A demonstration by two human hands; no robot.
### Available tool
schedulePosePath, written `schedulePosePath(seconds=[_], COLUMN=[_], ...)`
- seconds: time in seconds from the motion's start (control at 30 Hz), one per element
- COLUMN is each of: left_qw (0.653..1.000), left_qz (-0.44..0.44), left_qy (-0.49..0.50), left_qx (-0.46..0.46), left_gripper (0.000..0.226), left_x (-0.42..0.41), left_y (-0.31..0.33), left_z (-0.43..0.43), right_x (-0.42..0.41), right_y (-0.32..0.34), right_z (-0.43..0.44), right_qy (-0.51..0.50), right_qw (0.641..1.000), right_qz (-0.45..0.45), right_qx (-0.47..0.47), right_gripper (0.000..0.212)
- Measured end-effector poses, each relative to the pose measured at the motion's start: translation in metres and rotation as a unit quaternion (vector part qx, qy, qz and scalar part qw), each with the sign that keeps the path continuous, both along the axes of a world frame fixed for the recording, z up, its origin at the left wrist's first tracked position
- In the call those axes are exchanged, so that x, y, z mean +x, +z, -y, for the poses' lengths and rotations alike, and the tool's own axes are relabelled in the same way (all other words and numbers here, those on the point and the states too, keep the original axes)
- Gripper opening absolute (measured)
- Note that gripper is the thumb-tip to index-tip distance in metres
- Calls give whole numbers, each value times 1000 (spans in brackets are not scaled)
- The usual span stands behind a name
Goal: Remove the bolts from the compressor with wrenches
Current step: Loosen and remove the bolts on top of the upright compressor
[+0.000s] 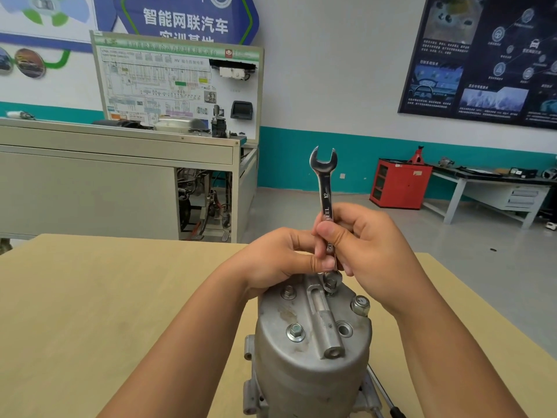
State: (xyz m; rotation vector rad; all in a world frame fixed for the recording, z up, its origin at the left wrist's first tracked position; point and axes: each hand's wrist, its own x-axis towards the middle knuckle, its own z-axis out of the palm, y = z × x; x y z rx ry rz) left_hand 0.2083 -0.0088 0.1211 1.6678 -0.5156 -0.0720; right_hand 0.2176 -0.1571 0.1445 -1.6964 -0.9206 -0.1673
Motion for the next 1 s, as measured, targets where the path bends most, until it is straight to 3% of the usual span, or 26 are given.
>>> schedulePosePath(seconds=[0.13,0.23,0.47,0.63,0.8,1.0], left_qw=[1000,999,991,989,991,992], left_qz=[-1,12,46,52,42,40], left_qy=[-11,-13,69,79,101,98], left_qx=[7,31,108,111,82,66], left_gripper=[44,47,3,6,23,22], left_x=[1,-1,-3,-4,-2,0], left_y=[-1,2,6,6,4,1], left_z=[-3,-2,3,6,5,4], right_x=[2,2,3,0,-6,-8], right_y=[-3,-6,-21,-24,-17,-11], right_z=[2,5,21,17,12,8], right_qy=[25,43,138,68,-23,-73], right_qw=[999,999,986,994,993,988], right_qz=[-21,-21,-32,0,61,60], right_qx=[12,9,90,83,97,125], right_gripper=[21,22,33,43,18,22])
